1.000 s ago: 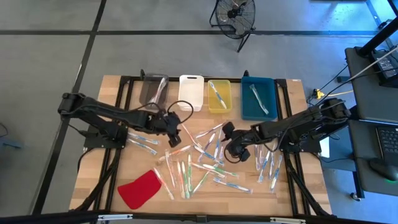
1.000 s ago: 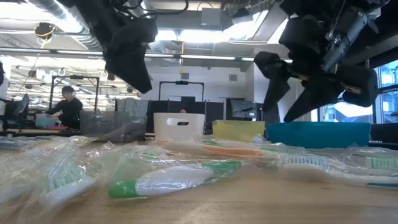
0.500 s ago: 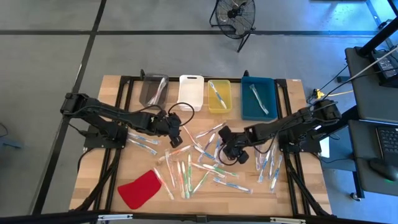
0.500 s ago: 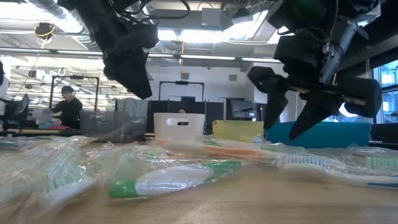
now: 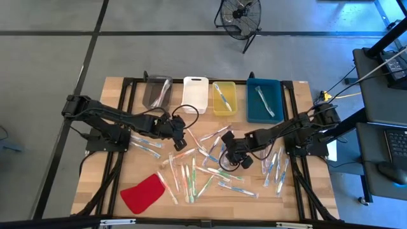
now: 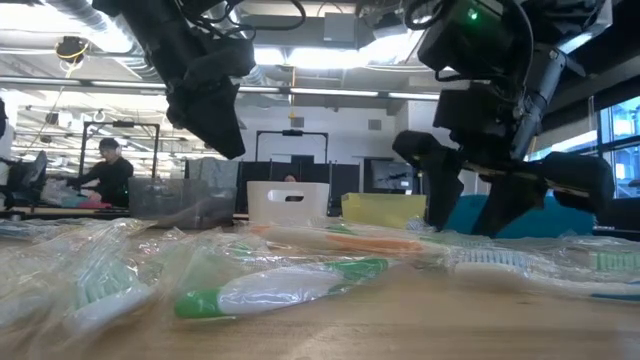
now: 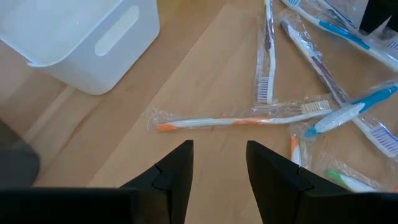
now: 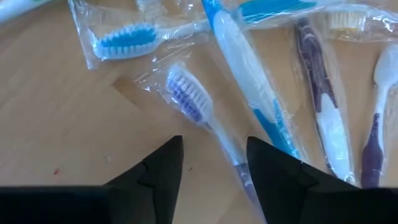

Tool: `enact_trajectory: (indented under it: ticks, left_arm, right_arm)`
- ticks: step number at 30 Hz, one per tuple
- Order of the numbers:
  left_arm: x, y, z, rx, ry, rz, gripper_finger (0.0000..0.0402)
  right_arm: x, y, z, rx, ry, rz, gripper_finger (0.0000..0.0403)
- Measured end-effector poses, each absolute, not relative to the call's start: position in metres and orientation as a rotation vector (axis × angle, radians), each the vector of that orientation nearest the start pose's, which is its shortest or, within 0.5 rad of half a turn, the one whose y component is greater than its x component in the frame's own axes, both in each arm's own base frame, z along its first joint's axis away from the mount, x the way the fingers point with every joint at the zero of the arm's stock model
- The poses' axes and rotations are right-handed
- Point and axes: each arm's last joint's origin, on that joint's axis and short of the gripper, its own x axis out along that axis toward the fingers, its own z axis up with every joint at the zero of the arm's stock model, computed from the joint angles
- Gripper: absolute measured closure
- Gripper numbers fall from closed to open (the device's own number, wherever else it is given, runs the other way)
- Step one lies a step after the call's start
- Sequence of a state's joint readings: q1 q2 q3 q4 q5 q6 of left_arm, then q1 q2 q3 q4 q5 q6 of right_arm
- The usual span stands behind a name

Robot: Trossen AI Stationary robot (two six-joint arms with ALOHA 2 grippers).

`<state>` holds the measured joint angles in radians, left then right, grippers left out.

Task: Pick & Place Toothbrushes
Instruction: Put the violet toothbrush into the white bin

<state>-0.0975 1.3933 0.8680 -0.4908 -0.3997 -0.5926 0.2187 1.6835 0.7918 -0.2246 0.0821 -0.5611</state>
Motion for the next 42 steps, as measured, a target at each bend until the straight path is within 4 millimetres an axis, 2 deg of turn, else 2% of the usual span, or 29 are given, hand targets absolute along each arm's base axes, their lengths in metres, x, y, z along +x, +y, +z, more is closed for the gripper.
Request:
enact_trajectory:
  ticks: [6, 22, 30, 42]
  left_arm:
    - [0.265, -0.015, 0.212, -0.288, 0.864, 0.555, 0.0259]
    - [0.265, -0.015, 0.212, -0.285, 0.865, 0.553, 0.0259]
    - [0.265, -0.015, 0.212, -0.286, 0.865, 0.553, 0.0258]
    - [0.265, -0.015, 0.212, -0.266, 0.902, 0.478, 0.0256]
  right_arm:
    - [0.289, 0.052, 0.126, -0.605, 1.055, 0.382, 0.0256]
    - [0.287, 0.048, 0.125, -0.569, 1.084, 0.403, 0.0396]
    - [0.284, 0.048, 0.126, -0.548, 1.100, 0.420, 0.0400]
    - [0.272, 0.046, 0.145, -0.464, 1.117, 0.367, 0.0401]
